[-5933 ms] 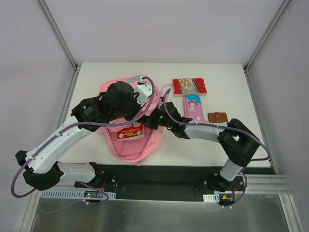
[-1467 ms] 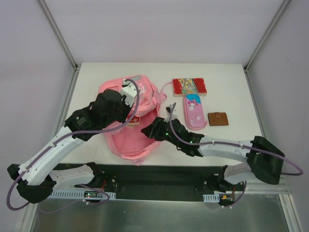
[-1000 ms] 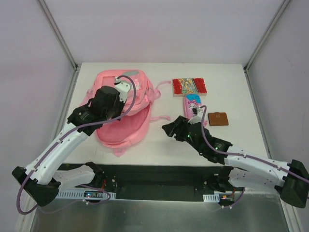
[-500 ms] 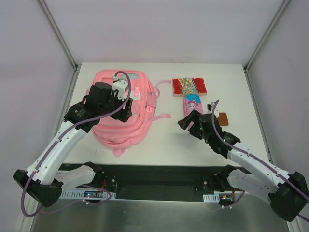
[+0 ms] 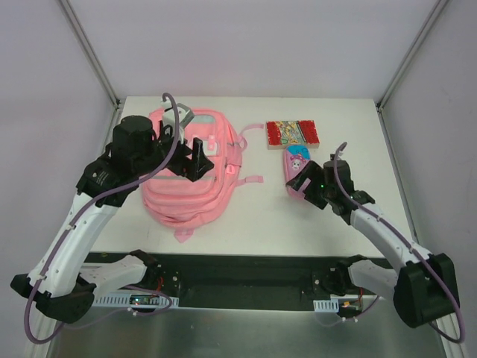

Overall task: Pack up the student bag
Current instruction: Pick up the book from the center of the board.

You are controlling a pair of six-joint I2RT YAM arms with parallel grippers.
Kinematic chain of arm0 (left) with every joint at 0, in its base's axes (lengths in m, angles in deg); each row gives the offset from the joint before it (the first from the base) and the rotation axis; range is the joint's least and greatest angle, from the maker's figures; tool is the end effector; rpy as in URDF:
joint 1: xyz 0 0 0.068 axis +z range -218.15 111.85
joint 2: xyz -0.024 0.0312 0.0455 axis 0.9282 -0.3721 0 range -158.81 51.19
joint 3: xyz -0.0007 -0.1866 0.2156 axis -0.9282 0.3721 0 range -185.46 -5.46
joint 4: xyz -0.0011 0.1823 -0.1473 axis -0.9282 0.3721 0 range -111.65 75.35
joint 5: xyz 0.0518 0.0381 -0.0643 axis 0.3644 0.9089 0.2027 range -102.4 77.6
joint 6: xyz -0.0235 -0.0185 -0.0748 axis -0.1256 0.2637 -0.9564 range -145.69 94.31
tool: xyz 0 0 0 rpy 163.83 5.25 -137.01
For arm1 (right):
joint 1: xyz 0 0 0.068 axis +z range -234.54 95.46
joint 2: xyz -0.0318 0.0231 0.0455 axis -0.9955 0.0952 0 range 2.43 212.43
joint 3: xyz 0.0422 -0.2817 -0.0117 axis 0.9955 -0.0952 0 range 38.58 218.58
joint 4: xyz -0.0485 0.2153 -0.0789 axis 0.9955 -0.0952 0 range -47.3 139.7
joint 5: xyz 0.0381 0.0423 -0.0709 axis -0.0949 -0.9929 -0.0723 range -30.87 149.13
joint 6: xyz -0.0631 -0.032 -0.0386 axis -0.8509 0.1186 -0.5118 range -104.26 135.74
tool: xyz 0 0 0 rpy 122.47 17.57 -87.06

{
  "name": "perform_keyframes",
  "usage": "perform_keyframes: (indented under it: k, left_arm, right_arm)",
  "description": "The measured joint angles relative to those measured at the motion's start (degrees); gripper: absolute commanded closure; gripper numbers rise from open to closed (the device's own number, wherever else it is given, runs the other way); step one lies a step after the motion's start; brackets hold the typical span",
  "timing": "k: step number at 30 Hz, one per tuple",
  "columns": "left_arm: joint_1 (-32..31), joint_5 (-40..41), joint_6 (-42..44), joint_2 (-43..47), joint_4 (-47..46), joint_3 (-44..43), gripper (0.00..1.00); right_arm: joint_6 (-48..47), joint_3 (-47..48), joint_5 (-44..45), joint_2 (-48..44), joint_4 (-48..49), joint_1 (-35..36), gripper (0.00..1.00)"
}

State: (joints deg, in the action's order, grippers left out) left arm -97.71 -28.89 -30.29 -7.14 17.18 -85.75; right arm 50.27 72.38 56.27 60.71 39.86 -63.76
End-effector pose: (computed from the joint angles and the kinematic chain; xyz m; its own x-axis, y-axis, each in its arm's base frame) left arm 0.1531 -0.1095 0.4444 -0.3086 0.0866 -0.9473 0.6868 0.7093 -0.1588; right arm 0.1993 0.0792 0.2330 -0.6570 0.3561 -0.6645 -0.0248 0.8707 0.4912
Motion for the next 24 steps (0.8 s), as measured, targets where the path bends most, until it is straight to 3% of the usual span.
perform_keyframes:
  k: [7, 10, 18, 24]
  left_arm:
    - [0.0, 0.3, -1.1, -5.9, -0.1, -1.1, 0.13]
    - [0.0, 1.1, -1.3, -8.2, -0.1, -1.4, 0.01]
    - [0.0, 3.7, -1.9, -11.3, -0.5, -5.0, 0.01]
    - [0.0, 3.9, -2.5, -11.4, -0.6, -5.8, 0.01]
  right_arm:
    - [-2.7, 11.2, -10.2, 14.7, 1.9, -0.5, 0.09]
    - [-3.0, 17.2, -13.4, 21.5, 3.9, -0.4, 0.09]
    - [-3.7, 25.1, -17.3, 33.7, 5.4, -0.1, 0.08]
    - [-4.2, 27.5, -17.9, 37.5, 4.7, -0.2, 0.06]
